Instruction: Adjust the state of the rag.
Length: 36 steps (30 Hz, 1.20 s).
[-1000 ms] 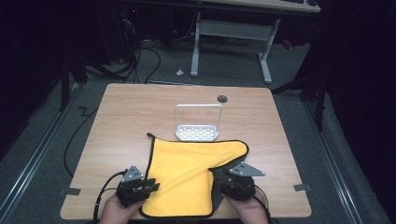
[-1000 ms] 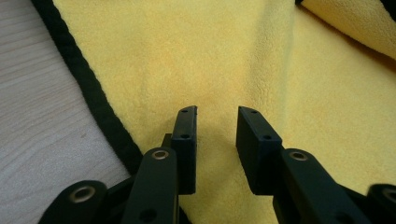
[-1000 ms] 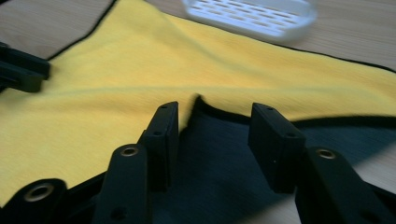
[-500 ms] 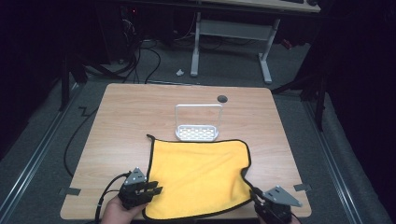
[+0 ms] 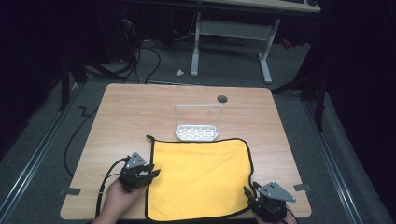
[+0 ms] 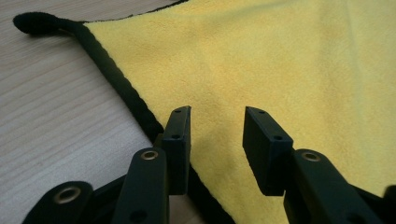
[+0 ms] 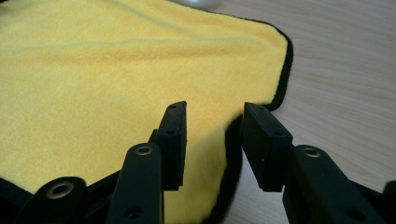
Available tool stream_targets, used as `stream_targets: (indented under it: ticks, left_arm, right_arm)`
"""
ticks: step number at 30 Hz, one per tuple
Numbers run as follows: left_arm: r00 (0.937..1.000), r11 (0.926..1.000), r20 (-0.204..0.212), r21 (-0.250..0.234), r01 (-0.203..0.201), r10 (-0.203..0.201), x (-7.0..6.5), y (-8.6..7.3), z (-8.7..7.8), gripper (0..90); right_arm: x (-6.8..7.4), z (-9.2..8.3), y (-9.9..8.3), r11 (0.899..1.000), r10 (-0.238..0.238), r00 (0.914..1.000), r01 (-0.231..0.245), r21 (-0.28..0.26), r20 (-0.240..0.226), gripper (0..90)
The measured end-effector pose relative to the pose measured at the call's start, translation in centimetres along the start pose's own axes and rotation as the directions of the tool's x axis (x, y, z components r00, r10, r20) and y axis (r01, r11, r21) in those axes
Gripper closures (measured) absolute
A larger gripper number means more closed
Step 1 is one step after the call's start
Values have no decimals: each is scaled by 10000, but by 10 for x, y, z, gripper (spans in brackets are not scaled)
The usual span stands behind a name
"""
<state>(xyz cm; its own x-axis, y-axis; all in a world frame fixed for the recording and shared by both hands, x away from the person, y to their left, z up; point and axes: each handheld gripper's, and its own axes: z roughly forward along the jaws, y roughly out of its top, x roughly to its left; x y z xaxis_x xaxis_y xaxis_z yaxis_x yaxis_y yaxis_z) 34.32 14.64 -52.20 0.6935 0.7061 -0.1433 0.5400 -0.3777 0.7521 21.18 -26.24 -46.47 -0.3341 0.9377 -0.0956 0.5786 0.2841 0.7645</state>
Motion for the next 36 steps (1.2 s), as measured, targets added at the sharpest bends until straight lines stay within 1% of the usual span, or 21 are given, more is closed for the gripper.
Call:
stream_targets:
  ticks: [2, 4, 5, 6, 7, 11, 14, 16, 17, 19, 21, 23, 24, 27, 29, 30, 32, 33, 34, 35, 36]
  left_arm:
    - [10000, 10000, -91, 10, -17, 17, 0, 0, 0, 623]
    - [9998, 9998, -204, -207, -7, 3, 0, 0, -2, 614]
    - [9994, 9985, -148, -442, 312, -319, 5, 1, -5, 610]
    - [9994, 9985, -148, -442, 312, -319, 5, 1, -5, 605]
    - [9982, 9965, -248, -654, 528, -545, 10, 3, -6, 598]
    - [9966, 9950, -378, -716, 701, -729, 19, 6, -4, 563]
    - [9908, 9895, -371, -689, 1270, -1298, 32, 13, 4, 523]
    - [9891, 9872, -296, -719, 1421, -1445, 37, 14, 6, 504]
    - [9831, 9802, -266, -856, 1785, -1813, 44, 16, 12, 485]
    - [9819, 9799, -367, -817, 1822, -1856, 47, 17, 15, 473]
    - [9810, 9803, -491, -728, 1838, -1876, 52, 19, 21, 467]
    - [9764, 9746, -473, -868, 2064, -2109, 58, 21, 25, 453]
    - [9740, 9738, -528, -706, 2164, -2203, 63, 25, 29, 444]
    - [9746, 9743, -532, -731, 2133, -2174, 64, 29, 33, 439]
    - [9737, 9733, -457, -658, 2198, -2230, 65, 34, 37, 437]
    - [9734, 9729, -444, -658, 2218, -2249, 65, 36, 39, 437]
    - [9684, 9663, -305, -800, 2445, -2475, 67, 37, 41, 444]
    - [9617, 9606, -356, -713, 2688, -2718, 68, 36, 45, 454]
    - [9617, 9606, -356, -713, 2688, -2718, 68, 36, 45, 466]
    - [9619, 9603, -357, -776, 2678, -2712, 68, 35, 46, 479]
    - [9614, 9599, -401, -809, 2684, -2722, 68, 36, 47, 480]
  right_arm:
    - [-4, 0, 4, 10000, 12, 10000, -12, -42, 40, 604]
    - [-6, 4, 6, 10000, 25, 10000, -25, -91, -53, 606]
    - [-6, 6, 7, 9999, -49, 10000, 48, -132, -59, 607]
    - [-5, 8, 7, 9999, 10, 9999, -11, -127, -109, 607]
    - [-5, 11, 8, 9999, 16, 9999, -18, -121, -170, 606]
    - [-5, 20, 9, 9999, 28, 9995, -33, -151, -301, 607]
    - [-2, 34, 12, 10000, -17, 9985, 13, -87, -540, 615]
    - [1, 41, 14, 10000, -33, 9973, 26, -93, -732, 617]
    - [2, 45, 16, 9999, -92, 9968, 83, -121, -794, 615]
    - [5, 51, 20, 9998, 57, 9953, -75, -190, -963, 613]
    - [6, 53, 22, 9997, 19, 9944, -47, -260, -1057, 614]
    - [15, 61, 28, 9993, -236, 9924, 201, -302, -1205, 613]
    - [18, 63, 30, 9990, -364, 9910, 327, -301, -1291, 613]
    - [26, 67, 33, 9983, -518, 9884, 477, -322, -1430, 612]
    - [38, 73, 39, 9966, -770, 9826, 706, -434, -1692, 607]
    - [38, 73, 39, 9966, -770, 9826, 706, -434, -1692, 607]
    - [53, 80, 45, 9941, -1033, 9742, 944, -536, -2007, 605]
    - [58, 83, 47, 9931, -1129, 9711, 1032, -562, -2105, 604]
    - [58, 83, 47, 9931, -1129, 9711, 1032, -562, -2105, 604]
    - [69, 89, 50, 9913, -1280, 9641, 1174, -588, -2326, 603]
    - [75, 92, 52, 9905, -1351, 9608, 1251, -563, -2422, 602]
